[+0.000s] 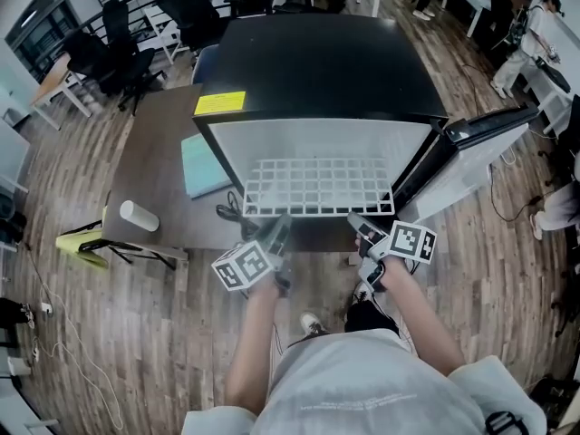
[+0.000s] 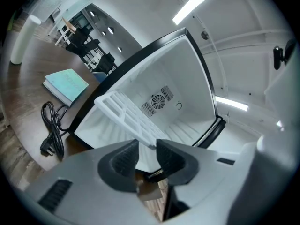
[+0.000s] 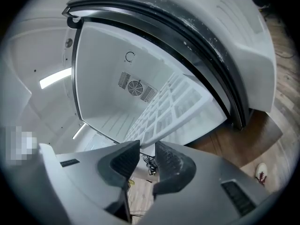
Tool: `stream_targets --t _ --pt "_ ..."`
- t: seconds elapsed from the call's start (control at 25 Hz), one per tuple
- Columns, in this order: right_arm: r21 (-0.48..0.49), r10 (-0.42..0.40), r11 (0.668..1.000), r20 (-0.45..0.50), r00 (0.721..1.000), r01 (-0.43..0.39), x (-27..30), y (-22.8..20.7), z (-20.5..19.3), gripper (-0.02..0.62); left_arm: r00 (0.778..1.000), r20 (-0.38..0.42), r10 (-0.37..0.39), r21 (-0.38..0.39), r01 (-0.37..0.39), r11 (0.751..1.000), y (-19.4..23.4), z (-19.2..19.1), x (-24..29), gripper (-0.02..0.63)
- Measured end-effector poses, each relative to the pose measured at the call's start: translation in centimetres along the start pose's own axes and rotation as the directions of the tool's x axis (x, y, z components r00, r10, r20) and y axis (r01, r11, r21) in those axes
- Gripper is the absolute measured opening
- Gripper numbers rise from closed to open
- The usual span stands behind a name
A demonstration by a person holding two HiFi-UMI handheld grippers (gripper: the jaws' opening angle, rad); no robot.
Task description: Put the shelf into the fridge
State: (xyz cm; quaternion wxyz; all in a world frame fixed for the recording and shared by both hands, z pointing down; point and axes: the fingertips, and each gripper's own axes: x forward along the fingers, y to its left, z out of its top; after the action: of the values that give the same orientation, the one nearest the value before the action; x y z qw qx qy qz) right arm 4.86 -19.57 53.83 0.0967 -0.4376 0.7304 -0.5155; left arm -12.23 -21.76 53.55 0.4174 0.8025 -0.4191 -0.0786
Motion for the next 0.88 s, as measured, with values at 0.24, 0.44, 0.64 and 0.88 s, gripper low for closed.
stream_targets --t 0.24,0.44,0.64,0.88 --pt "-0.051 -0.019 0.999 -0.004 1.0 0.019 -0.1 0.9 0.4 0.11 1.0 -0.013 -0.012 0.023 0.012 1.0 -0.5 0.7 -0.2 0.109" --pt "-0.047 -0.031 0.998 0.009 0.999 0.031 0.6 0.4 1.2 0.11 1.0 -0.011 -0.012 0.023 0.012 1.0 -0.1 1.1 0.9 0.109" --pt "-0.038 -0.046 0.998 0.019 0.999 0.047 1.9 0.1 2.4 0.11 1.0 -0.009 0.006 0.012 -0.006 1.0 0.4 2.0 2.2 0.109" --pt "-0.028 -0.082 0.996 0.065 0.995 0.084 3.3 -0.4 4.0 0.114 1.0 -0.011 0.015 0.009 -0.015 1.0 1.0 3.0 4.2 0.109"
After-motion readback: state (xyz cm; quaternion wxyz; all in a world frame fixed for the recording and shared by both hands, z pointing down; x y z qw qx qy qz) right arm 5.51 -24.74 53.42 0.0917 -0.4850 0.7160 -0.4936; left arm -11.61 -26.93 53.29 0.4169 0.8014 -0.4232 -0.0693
